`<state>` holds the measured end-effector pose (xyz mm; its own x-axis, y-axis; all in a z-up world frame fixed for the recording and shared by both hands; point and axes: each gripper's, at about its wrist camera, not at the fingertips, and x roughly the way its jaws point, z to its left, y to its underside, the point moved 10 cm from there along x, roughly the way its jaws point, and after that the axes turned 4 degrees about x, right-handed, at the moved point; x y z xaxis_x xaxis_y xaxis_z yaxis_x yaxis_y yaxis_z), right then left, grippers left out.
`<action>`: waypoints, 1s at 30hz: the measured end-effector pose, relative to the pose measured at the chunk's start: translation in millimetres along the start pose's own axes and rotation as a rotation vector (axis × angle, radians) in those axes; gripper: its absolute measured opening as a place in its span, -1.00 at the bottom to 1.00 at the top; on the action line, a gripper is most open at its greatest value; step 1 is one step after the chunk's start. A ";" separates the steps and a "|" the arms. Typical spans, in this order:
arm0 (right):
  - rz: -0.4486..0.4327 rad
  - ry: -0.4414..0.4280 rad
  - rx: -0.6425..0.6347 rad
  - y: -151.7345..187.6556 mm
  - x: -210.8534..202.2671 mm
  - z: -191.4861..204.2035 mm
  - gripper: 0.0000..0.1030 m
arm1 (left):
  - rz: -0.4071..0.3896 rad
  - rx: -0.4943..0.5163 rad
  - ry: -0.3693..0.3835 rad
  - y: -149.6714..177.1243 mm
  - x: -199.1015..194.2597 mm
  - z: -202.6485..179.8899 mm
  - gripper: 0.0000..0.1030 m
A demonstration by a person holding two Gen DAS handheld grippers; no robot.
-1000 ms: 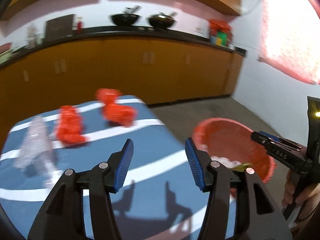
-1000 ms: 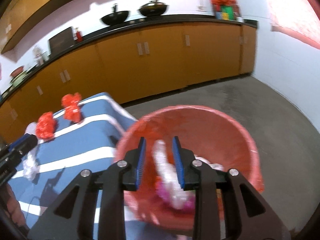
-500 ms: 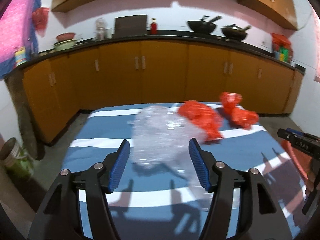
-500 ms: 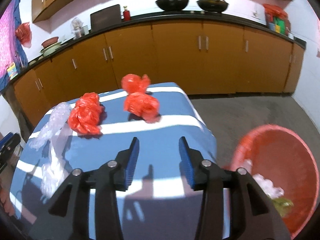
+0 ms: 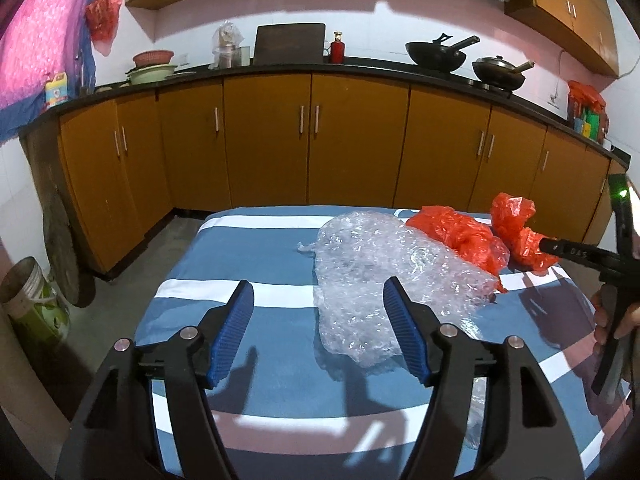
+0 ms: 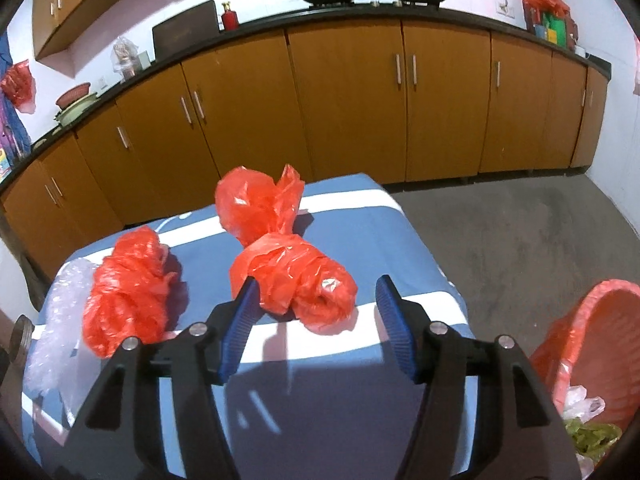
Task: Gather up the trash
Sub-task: 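Grasp the red bag with the right tool while the left tool grasps the bubble wrap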
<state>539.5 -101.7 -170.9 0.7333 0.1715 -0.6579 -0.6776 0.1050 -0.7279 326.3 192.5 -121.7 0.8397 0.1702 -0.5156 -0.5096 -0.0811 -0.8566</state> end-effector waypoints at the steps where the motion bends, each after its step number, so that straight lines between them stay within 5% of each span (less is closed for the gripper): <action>1: 0.011 0.006 -0.003 0.6 4.3 0.1 0.11 | 0.000 -0.002 0.001 0.3 0.6 0.8 0.33; 3: 0.038 0.009 -0.010 4.0 10.6 0.0 -0.44 | -0.002 -0.005 0.004 0.0 0.9 0.5 0.36; 7: 0.048 -0.018 -0.019 8.9 8.7 4.0 -0.82 | -0.011 0.002 0.014 -1.4 -2.0 -3.3 0.38; 20: -0.012 -0.090 -0.048 35.3 -57.3 16.1 -0.90 | -0.039 0.075 0.107 -9.8 -14.6 -52.5 0.45; 30: 0.023 -0.107 -0.021 59.4 -72.3 5.9 -0.90 | 0.046 0.148 0.095 -1.1 12.2 -92.6 0.47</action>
<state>445.9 -102.2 -165.4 0.7066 0.2773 -0.6510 -0.6922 0.0798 -0.7173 354.5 103.7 -128.8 0.8251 0.0753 -0.5599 -0.5642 0.0595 -0.8235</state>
